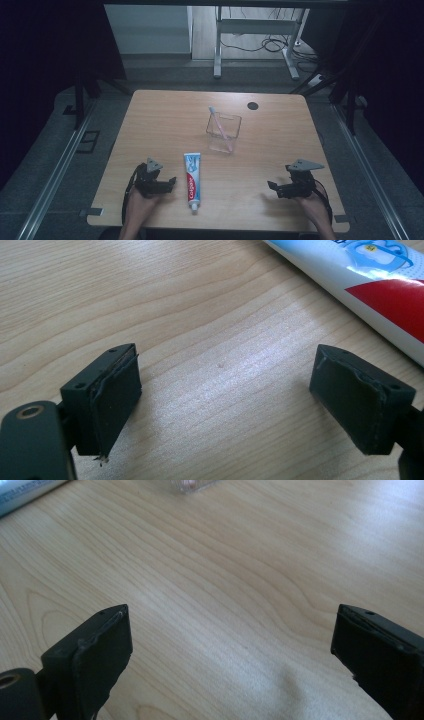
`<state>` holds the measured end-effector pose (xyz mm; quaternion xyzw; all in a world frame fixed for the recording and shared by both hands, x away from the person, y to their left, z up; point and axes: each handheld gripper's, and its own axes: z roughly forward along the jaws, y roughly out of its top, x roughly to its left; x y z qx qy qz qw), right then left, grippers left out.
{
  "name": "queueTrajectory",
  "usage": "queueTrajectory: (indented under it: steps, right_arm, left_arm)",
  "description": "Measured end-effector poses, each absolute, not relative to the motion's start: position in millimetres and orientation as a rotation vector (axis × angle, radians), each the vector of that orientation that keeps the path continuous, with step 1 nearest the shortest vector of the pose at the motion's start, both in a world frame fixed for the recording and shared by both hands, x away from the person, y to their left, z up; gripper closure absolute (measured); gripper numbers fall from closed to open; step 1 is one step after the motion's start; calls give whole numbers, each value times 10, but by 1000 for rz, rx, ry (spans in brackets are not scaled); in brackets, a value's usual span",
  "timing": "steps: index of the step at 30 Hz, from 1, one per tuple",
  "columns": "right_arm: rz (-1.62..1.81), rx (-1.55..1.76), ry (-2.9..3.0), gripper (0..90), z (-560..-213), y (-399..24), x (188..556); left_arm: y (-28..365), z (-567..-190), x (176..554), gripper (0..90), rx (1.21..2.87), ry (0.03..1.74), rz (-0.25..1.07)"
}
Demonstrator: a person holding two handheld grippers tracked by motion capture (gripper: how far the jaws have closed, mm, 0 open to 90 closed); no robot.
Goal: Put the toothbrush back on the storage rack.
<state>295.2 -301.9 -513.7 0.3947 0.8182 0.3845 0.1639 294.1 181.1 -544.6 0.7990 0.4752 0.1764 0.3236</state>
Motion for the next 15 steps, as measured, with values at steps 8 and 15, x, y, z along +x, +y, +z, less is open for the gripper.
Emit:
queueTrajectory:
  steps: [8,15]
  right_arm:
    - [1042,1127,2355,38,-5280,-3014,2920]
    - [1004,1129,2375,39,-5382,-3029,2915]
  left_arm:
    - [1808,-5447,2940,133,2095,1242,462]
    - [1806,-5446,2939,133,2095,1243,463]
